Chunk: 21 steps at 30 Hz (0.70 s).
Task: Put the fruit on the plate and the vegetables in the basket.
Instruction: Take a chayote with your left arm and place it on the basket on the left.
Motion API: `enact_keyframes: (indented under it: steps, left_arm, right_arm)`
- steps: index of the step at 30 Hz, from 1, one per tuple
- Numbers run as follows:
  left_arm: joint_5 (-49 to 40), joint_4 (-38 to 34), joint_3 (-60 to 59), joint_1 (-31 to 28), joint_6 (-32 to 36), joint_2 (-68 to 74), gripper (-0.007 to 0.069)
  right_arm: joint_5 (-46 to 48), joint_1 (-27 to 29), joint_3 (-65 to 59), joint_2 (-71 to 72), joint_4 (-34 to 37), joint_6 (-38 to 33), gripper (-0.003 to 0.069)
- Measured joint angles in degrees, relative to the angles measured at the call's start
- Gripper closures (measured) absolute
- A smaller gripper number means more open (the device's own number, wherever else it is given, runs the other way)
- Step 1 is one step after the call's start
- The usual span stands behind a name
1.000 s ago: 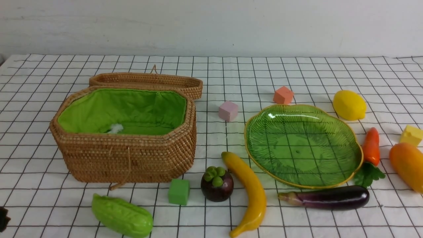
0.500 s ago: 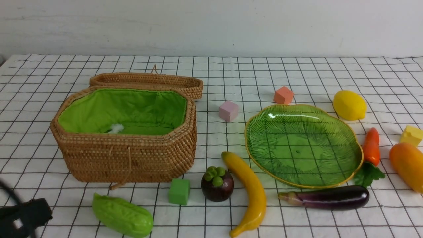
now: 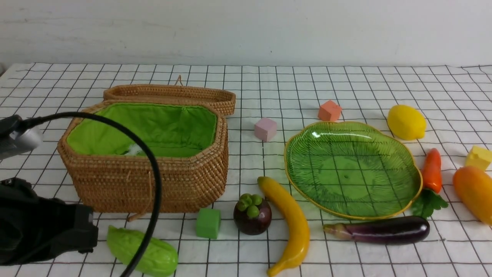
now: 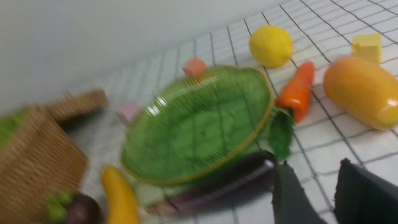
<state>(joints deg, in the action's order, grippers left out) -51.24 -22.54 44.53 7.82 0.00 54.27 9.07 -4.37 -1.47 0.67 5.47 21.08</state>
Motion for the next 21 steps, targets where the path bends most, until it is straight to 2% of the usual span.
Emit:
enact_keyframes:
  steps: [7, 8, 10, 11, 13, 15, 16, 17, 19, 20, 21]
  left_arm:
    - [6.1, 1.3, 0.1, 0.0, 0.0, 0.2, 0.0637]
    - [7.7, 0.3, 0.1, 0.0, 0.0, 0.2, 0.0637]
    - [8.9, -0.9, 0.1, 0.0, 0.0, 0.2, 0.0637]
    - [9.9, -2.4, 0.1, 0.0, 1.1, 0.6, 0.0637]
    - [9.4, -3.0, 0.5, 0.0, 4.4, 1.5, 0.0637]
    - [8.4, -3.2, 1.0, 0.0, 7.3, 2.3, 0.0637]
    - [4.8, -3.2, 2.4, 0.0, 13.8, 4.4, 0.0637]
    - [4.8, -3.2, 2.6, 0.0, 14.5, 4.4, 0.0637]
    - [-1.3, -4.5, 5.4, 0.1, 24.4, 7.1, 0.0637]
    - [-2.2, -4.6, 5.6, 0.2, 25.0, 7.4, 0.0637]
    - [-5.6, -5.0, 7.3, 2.1, 30.9, 8.3, 0.0637]
  right_arm:
    - [-9.1, 0.0, 0.1, 0.0, 5.3, 9.7, 0.0422]
    - [-6.8, -0.1, 1.2, 0.0, 6.5, 13.1, 0.0429]
    - [-3.5, -0.6, 3.4, -0.4, 6.6, 14.7, 0.0439]
    - [4.2, -2.3, 8.2, -2.3, 6.2, 14.6, 0.0465]
    - [14.5, -5.9, 16.7, -7.0, 5.6, 10.1, 0.0501]
    - [20.1, -8.2, 21.7, -10.1, 5.3, 6.5, 0.0517]
    - [29.1, -12.6, 31.2, -16.1, 5.3, -1.0, 0.0545]
    - [31.3, -13.1, 32.2, -16.8, 5.3, -1.8, 0.0547]
    - [45.1, -19.2, 45.1, -24.9, 6.4, -12.1, 0.0569]
    - [46.0, -20.0, 46.9, -25.4, 6.5, -13.5, 0.057]
    - [54.1, -23.0, 53.1, -29.8, 7.8, -18.4, 0.0575]
